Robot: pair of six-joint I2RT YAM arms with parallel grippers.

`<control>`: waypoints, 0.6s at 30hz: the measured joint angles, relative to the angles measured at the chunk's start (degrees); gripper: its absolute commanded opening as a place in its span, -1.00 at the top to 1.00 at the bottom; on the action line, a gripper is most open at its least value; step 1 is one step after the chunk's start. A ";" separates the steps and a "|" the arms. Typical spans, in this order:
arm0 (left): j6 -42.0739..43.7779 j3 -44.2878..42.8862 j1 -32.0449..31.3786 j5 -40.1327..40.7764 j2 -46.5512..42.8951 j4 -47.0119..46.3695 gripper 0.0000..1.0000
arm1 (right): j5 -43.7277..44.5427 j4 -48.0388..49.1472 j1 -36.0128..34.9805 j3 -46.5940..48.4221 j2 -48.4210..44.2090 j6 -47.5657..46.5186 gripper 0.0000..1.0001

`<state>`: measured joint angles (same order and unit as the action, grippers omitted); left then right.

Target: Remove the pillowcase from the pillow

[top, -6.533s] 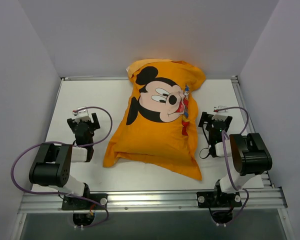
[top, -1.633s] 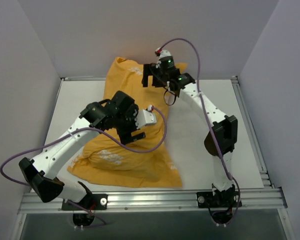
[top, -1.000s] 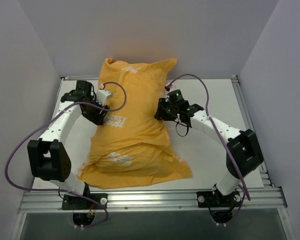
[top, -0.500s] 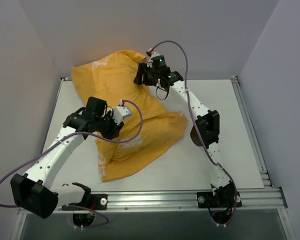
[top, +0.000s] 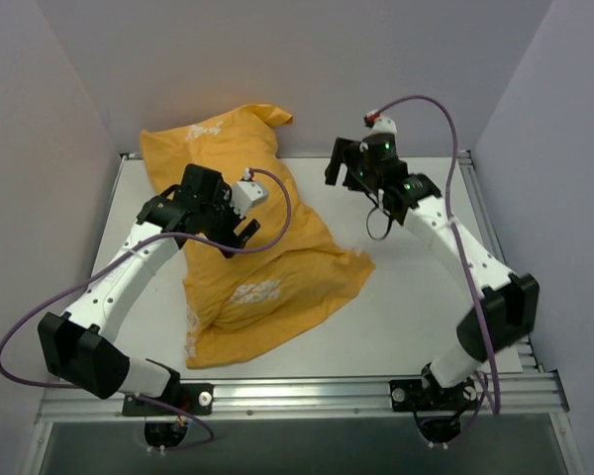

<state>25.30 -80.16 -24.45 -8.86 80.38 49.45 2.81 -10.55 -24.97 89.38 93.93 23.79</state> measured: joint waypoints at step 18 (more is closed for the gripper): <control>6.38 1.07 -16.09 5.27 5.99 3.43 -0.41 | -7.32 8.70 -6.62 -49.11 -25.75 12.46 -0.70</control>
<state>31.68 -79.09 -40.53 -3.60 86.37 52.88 -4.51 -1.85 -31.59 40.27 68.18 36.25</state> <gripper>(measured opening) 0.828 0.851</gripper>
